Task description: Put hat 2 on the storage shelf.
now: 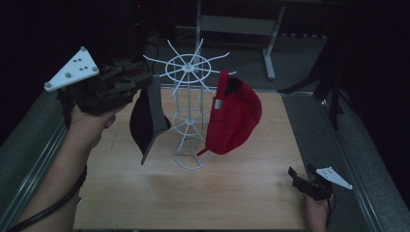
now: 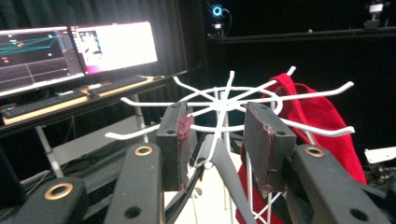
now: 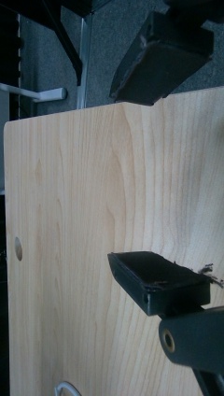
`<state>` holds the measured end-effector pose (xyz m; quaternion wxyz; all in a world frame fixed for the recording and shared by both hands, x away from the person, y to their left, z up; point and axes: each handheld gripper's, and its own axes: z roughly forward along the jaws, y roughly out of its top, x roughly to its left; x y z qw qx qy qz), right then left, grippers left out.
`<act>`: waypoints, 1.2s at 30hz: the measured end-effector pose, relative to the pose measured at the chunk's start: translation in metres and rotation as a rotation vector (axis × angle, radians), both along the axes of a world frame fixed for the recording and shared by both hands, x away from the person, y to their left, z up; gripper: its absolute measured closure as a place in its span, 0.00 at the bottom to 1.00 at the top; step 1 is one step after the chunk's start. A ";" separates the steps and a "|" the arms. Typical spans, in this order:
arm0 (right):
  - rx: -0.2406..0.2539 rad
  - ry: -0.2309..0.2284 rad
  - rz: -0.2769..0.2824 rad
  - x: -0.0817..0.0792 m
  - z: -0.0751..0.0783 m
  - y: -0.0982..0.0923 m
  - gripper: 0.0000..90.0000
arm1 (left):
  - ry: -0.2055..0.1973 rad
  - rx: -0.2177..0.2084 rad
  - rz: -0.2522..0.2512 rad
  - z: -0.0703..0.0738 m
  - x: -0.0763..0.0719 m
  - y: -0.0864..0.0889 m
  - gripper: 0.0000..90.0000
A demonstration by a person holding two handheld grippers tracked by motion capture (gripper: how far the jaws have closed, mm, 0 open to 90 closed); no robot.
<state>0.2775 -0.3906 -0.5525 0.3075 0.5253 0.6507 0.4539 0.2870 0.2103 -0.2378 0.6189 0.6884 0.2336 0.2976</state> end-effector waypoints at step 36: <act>-0.004 -0.004 0.002 0.000 0.000 0.001 0.19 | 0.109 -0.041 0.129 -0.117 -0.026 0.075 0.68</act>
